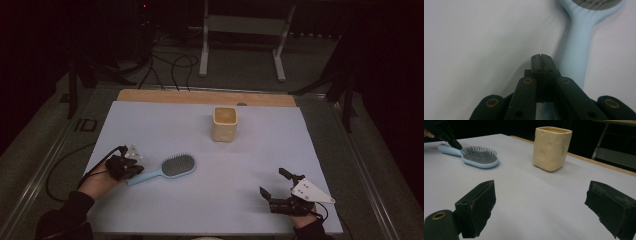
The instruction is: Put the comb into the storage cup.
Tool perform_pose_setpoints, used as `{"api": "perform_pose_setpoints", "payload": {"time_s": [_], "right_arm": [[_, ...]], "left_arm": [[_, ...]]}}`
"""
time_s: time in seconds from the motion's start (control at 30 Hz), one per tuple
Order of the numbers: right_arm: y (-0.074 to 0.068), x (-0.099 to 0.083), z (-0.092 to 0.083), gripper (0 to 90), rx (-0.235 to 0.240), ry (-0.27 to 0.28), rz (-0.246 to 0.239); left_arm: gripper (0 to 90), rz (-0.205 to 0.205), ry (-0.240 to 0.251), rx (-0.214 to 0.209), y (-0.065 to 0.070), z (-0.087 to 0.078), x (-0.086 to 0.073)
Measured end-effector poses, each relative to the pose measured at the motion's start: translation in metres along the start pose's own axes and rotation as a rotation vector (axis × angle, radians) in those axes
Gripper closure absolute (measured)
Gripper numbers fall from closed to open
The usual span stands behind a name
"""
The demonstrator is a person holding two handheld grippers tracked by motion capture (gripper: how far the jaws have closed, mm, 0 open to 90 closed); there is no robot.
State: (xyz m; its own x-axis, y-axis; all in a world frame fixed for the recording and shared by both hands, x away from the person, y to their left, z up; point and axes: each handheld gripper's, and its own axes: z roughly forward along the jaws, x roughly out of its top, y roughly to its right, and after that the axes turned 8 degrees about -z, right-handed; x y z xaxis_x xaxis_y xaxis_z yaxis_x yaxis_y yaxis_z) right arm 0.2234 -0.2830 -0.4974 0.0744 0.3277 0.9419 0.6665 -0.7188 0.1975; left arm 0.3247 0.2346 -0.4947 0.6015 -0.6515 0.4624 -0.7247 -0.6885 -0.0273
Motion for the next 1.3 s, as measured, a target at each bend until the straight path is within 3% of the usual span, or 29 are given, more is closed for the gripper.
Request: {"api": "perform_pose_setpoints", "payload": {"time_s": [0.43, 1.3], "right_arm": [[0.0, 0.0, 0.0, 8.9, 0.001, -0.003, -0.005], [-0.001, 0.0, 0.0, 8.9, 0.003, -0.004, -0.006]], "left_arm": [[90.0, 0.023, -0.037, -0.011, 0.033, -0.01, -0.006], [90.0, 0.025, -0.057, -0.057, 0.067, -0.015, -0.009]]}}
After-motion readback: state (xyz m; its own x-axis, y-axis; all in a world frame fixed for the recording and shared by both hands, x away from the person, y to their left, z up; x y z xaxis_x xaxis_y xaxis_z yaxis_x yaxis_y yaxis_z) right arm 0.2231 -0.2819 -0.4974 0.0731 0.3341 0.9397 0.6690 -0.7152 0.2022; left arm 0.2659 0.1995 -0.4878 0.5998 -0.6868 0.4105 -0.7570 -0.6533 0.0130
